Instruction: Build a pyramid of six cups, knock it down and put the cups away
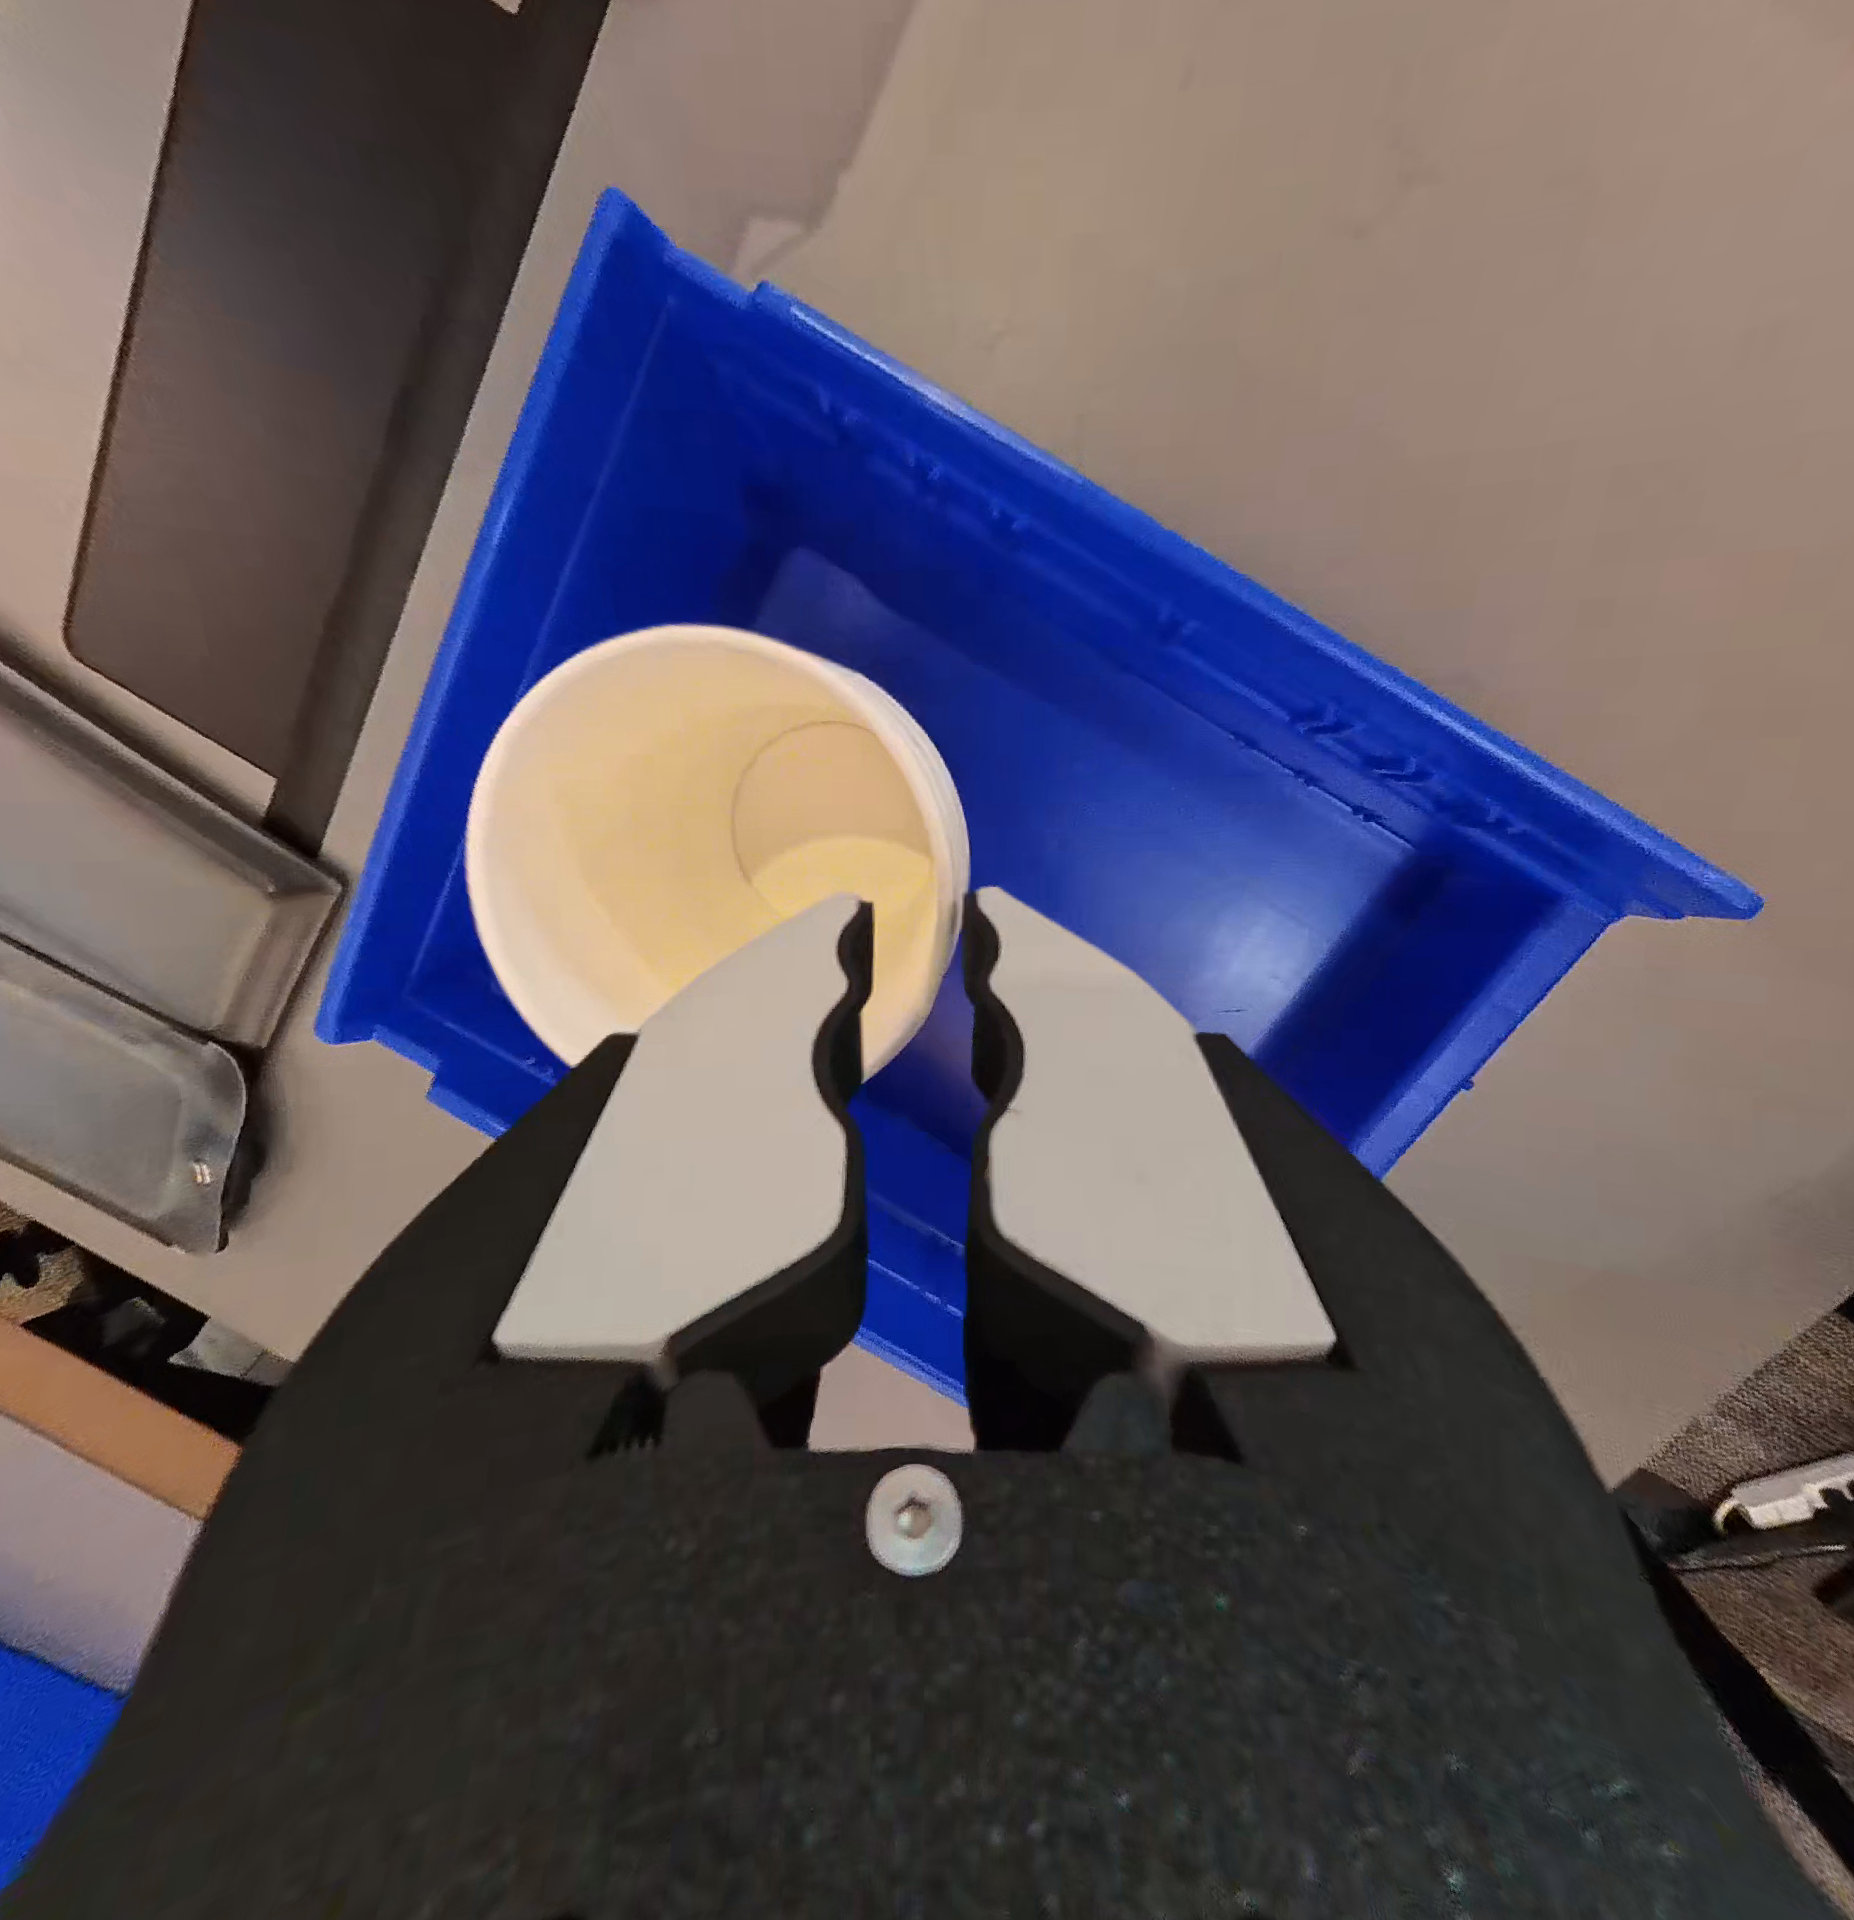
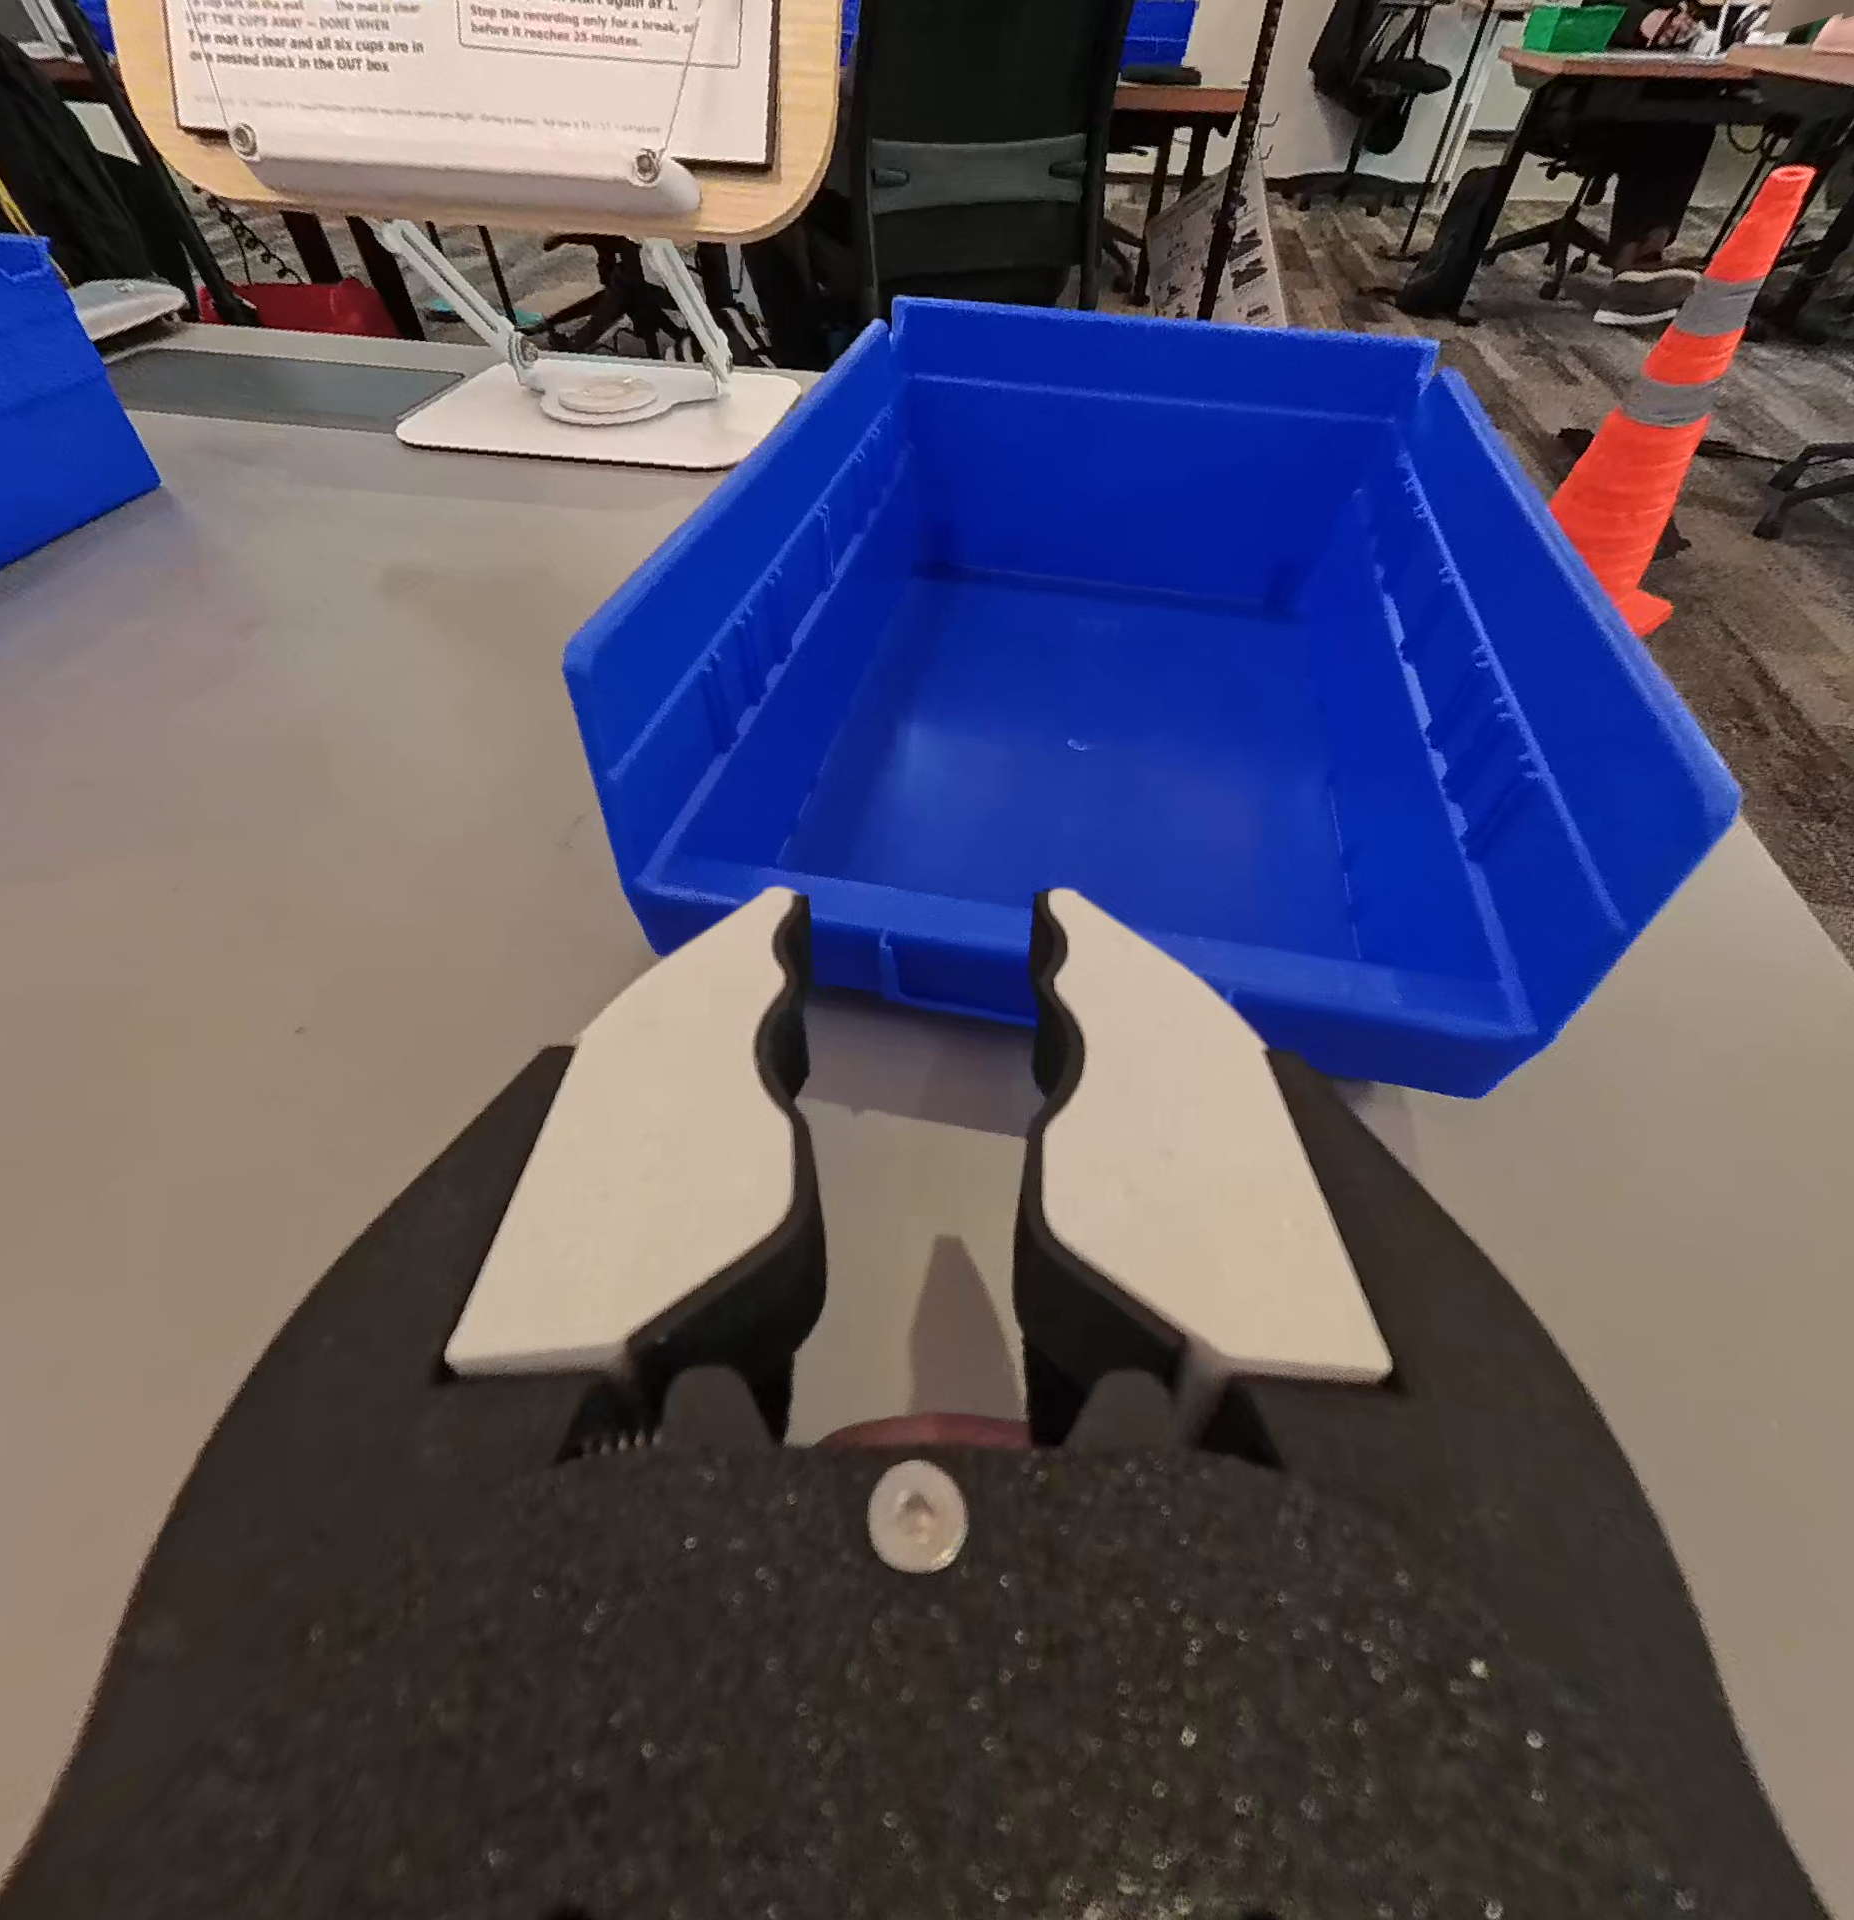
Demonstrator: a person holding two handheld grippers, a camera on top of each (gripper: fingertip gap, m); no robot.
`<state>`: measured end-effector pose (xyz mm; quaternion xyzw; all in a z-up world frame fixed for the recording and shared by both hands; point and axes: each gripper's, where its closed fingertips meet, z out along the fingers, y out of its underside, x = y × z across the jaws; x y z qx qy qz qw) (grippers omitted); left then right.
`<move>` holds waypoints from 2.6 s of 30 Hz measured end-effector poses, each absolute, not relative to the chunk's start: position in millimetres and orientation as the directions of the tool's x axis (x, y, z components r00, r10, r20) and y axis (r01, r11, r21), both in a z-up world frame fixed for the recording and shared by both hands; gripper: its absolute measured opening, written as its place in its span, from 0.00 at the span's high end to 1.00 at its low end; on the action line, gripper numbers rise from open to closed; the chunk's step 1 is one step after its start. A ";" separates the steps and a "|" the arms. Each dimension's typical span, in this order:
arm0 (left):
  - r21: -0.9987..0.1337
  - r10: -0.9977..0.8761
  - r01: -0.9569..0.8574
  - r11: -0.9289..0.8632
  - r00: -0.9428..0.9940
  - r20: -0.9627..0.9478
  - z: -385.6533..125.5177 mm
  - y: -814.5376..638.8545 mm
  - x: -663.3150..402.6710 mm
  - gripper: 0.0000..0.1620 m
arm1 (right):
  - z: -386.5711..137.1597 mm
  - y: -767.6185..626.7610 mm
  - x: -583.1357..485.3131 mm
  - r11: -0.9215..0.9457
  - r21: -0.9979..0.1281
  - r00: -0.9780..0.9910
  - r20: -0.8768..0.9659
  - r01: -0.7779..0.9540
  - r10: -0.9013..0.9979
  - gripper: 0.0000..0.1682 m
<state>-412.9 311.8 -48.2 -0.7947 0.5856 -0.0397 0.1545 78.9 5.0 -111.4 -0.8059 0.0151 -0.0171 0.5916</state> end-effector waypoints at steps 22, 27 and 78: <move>-0.298 -0.946 -0.927 -0.226 0.282 -0.158 15.0 313.0 -411.2 0.98 | -111.6 9.7 66.5 -0.296 -0.955 1.000 -0.016 -0.016 -0.003 0.77; -0.352 -0.939 -0.916 -0.193 0.276 -0.204 83.9 307.0 -410.6 0.99 | -111.5 13.1 49.4 -0.287 -0.958 0.998 -0.011 0.009 0.069 0.77; -0.966 -0.971 -0.200 -0.166 0.204 0.124 42.1 124.7 -215.2 0.52 | -8.2 124.8 -132.5 -0.384 -0.845 0.448 -0.526 -0.372 0.723 0.54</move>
